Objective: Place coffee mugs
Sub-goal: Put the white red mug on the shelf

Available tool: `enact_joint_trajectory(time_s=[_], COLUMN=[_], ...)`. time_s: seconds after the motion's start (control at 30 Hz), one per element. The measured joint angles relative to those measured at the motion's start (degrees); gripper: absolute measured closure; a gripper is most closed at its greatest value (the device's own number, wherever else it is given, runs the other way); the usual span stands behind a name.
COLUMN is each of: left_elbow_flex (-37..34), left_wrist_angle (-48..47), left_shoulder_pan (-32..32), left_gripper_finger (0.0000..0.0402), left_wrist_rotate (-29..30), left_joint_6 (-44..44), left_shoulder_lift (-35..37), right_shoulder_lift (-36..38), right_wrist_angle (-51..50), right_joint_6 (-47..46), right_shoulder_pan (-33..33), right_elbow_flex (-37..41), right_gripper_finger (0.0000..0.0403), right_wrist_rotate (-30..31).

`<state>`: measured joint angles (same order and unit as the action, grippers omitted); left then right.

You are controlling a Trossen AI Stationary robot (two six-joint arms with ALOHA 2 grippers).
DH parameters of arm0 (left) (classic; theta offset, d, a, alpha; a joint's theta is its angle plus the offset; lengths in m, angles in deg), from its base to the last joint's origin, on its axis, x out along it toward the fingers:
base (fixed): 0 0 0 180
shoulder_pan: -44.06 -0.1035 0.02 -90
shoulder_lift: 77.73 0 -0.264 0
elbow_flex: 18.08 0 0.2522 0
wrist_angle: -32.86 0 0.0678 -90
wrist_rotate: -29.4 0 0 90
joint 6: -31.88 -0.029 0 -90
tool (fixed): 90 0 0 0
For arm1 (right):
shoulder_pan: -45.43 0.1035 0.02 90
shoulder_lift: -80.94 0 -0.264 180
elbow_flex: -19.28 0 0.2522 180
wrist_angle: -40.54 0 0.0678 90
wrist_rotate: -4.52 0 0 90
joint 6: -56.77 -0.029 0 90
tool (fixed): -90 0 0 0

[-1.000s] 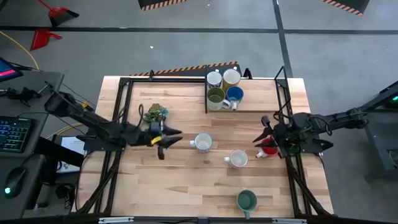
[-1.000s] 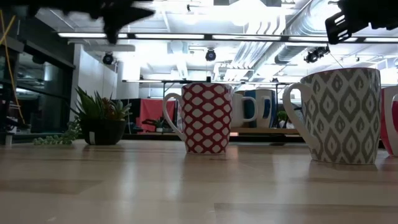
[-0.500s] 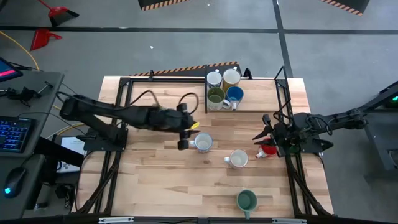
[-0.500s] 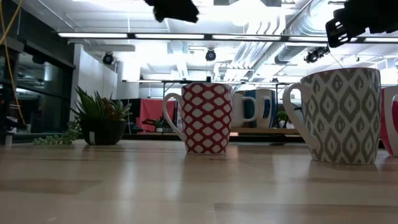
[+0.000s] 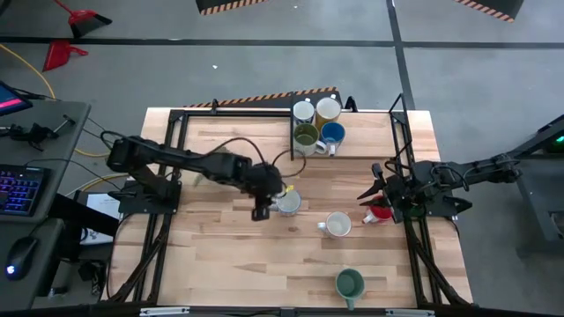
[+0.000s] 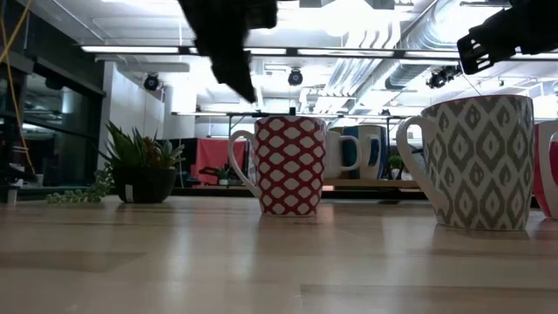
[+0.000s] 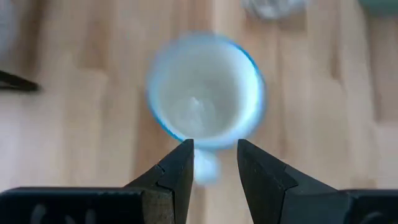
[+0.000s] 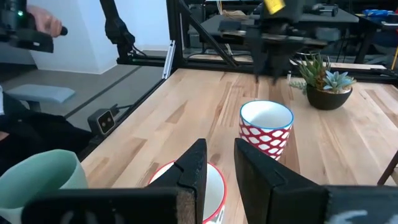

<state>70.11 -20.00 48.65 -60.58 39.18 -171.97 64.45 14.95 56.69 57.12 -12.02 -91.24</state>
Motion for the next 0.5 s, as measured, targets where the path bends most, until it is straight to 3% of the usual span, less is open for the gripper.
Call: enact_joint_trajectory(time_s=[0.2, 0.3, 0.5], left_elbow_flex=[-0.1, -1.5, -5.4], left_wrist_angle=[-8.8, -7.4, -2.3], left_shoulder_pan=[3.5, 5.3, 7.6], left_gripper_finger=[0.0289, 0.0289, 0.0289], left_wrist_rotate=[-1.0, -0.1, 7.2], left_joint_6=[1.6, 3.3, 5.8], left_shoulder_lift=[0.8, 0.3, -0.9], right_shoulder_lift=[0.0, 0.0, 0.0], right_wrist_angle=[-0.1, -0.1, 0.0], right_joint_6=[0.0, -1.0, -1.2], right_shoulder_pan=[0.0, 0.0, 0.0], right_elbow_flex=[0.0, 0.0, 0.0], right_gripper_finger=[0.0339, 0.0339, 0.0339], right_wrist_rotate=[0.0, 0.0, 0.1])
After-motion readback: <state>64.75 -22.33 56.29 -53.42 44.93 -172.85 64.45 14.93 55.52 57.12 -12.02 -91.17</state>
